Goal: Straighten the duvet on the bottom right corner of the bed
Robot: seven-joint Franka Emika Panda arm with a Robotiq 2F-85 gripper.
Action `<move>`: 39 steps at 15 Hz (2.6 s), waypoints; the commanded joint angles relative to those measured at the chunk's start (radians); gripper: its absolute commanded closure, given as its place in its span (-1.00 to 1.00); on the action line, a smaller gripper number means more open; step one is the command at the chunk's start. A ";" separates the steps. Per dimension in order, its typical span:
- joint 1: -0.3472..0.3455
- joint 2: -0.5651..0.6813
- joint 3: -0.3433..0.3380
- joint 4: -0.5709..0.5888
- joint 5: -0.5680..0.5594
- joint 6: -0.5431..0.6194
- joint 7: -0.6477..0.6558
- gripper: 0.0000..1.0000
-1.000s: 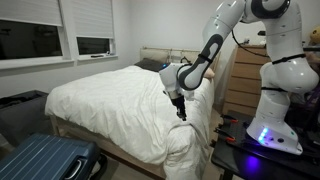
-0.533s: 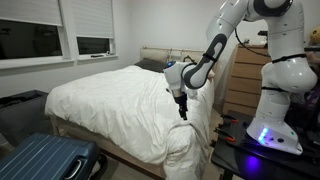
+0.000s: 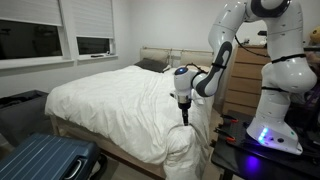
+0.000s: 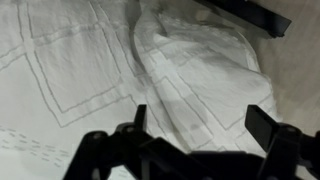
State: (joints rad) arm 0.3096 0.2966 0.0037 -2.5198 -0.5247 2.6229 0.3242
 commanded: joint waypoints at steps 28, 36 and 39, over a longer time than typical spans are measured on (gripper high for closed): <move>0.300 0.444 -0.369 0.142 -0.285 0.531 0.455 0.20; -0.083 0.422 -0.006 0.126 -0.185 0.359 0.235 1.00; -0.159 0.429 0.071 0.125 -0.014 0.313 0.044 0.98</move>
State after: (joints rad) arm 0.2042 0.7302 0.0087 -2.3786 -0.7092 2.9791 0.5479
